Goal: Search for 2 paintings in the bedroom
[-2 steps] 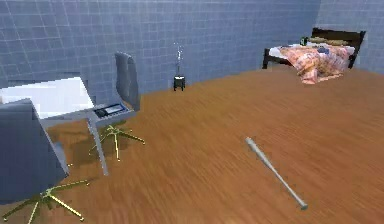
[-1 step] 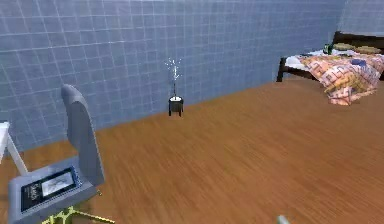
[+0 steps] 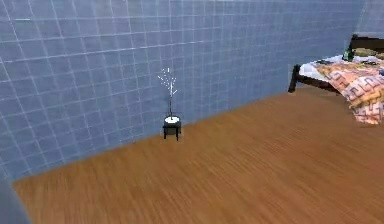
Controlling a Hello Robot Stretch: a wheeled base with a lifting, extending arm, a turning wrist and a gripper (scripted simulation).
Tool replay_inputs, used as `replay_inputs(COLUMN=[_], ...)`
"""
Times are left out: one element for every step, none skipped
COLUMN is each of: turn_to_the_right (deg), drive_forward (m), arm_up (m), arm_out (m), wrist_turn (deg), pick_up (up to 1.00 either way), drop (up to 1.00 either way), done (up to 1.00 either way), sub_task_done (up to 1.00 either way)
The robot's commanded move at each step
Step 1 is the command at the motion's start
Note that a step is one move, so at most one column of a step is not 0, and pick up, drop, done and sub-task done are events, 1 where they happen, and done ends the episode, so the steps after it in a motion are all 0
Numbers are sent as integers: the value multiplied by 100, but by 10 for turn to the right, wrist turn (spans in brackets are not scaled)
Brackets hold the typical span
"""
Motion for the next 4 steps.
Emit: replay_inputs(turn_to_the_right=[60,0,450,420], drive_forward=[0,95,0,0], arm_up=[0,0,0,0], arm_out=[0,0,0,0], wrist_turn=[0,0,0,0], pick_up=[0,0,0,0], drop=[0,0,0,0], done=[0,0,0,0], sub_task_done=[0,0,0,0])
